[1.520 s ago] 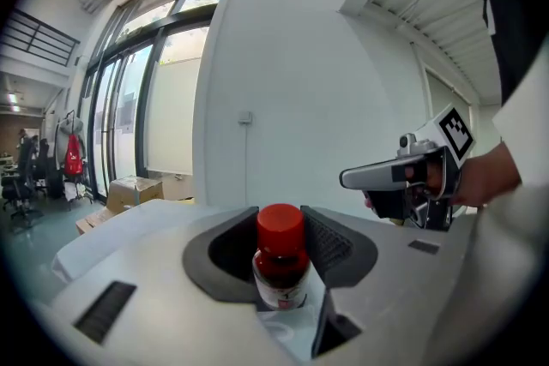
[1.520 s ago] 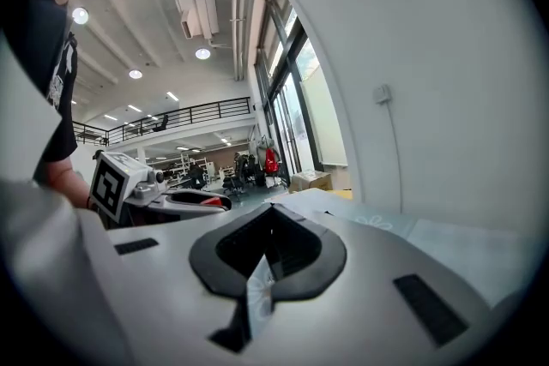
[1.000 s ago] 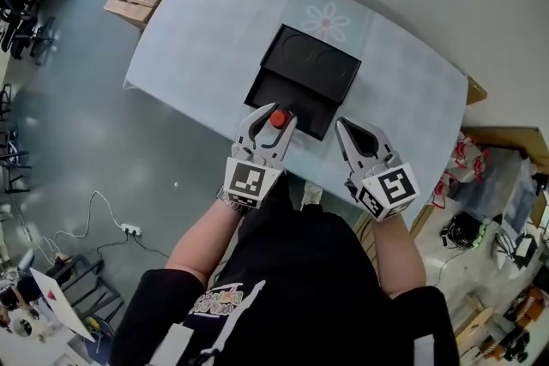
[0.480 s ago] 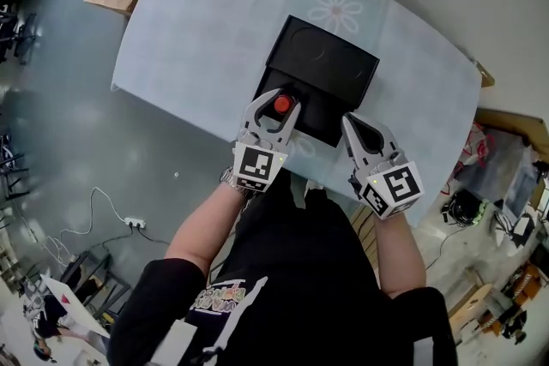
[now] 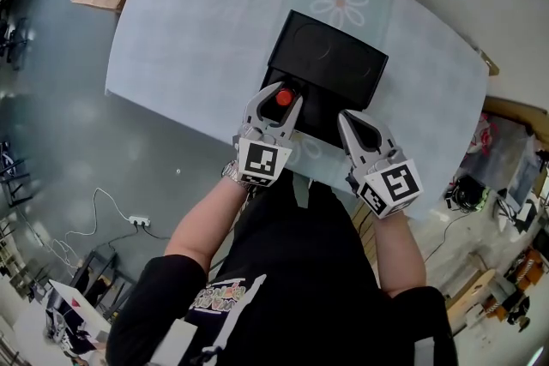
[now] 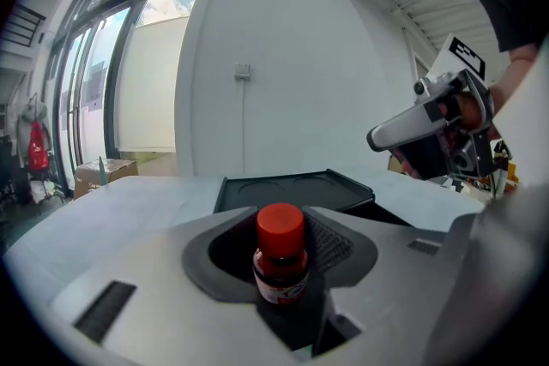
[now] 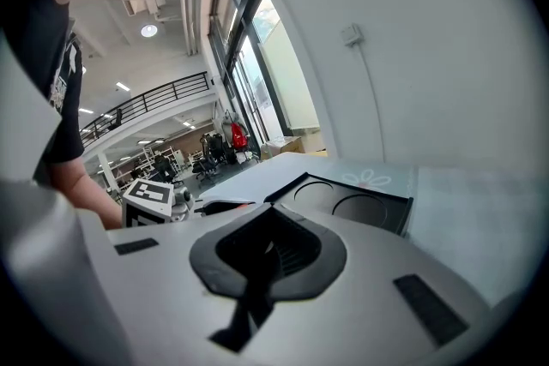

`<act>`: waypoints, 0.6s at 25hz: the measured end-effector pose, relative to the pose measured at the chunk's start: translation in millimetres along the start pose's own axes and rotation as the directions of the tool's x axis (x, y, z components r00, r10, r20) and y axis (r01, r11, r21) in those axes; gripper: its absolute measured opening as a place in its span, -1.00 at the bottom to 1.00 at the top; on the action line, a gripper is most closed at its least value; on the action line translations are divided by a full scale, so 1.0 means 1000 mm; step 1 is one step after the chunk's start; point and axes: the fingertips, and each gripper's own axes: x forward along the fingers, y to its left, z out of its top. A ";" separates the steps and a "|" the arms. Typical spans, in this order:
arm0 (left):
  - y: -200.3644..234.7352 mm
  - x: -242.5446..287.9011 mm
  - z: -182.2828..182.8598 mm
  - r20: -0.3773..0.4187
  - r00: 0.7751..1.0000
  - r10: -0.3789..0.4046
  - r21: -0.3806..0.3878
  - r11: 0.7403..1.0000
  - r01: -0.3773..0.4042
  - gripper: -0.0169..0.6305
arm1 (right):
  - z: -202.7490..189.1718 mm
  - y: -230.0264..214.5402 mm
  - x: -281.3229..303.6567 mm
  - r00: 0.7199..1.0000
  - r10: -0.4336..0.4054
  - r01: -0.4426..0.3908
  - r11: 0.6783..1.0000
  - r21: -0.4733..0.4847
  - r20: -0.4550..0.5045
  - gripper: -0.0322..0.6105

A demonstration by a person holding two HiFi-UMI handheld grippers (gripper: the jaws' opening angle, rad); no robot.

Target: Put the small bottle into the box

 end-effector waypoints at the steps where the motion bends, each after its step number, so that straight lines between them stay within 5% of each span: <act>1: 0.000 0.001 -0.001 0.000 1.000 -0.001 0.007 1.000 0.001 -0.46 | 0.000 0.001 0.001 1.000 0.000 0.000 1.000 0.001 -0.001 -0.88; 15: -0.007 0.008 -0.017 -0.076 0.997 0.008 0.105 0.995 0.000 -0.46 | -0.008 -0.002 0.000 1.000 -0.023 0.023 1.000 0.012 0.000 -0.88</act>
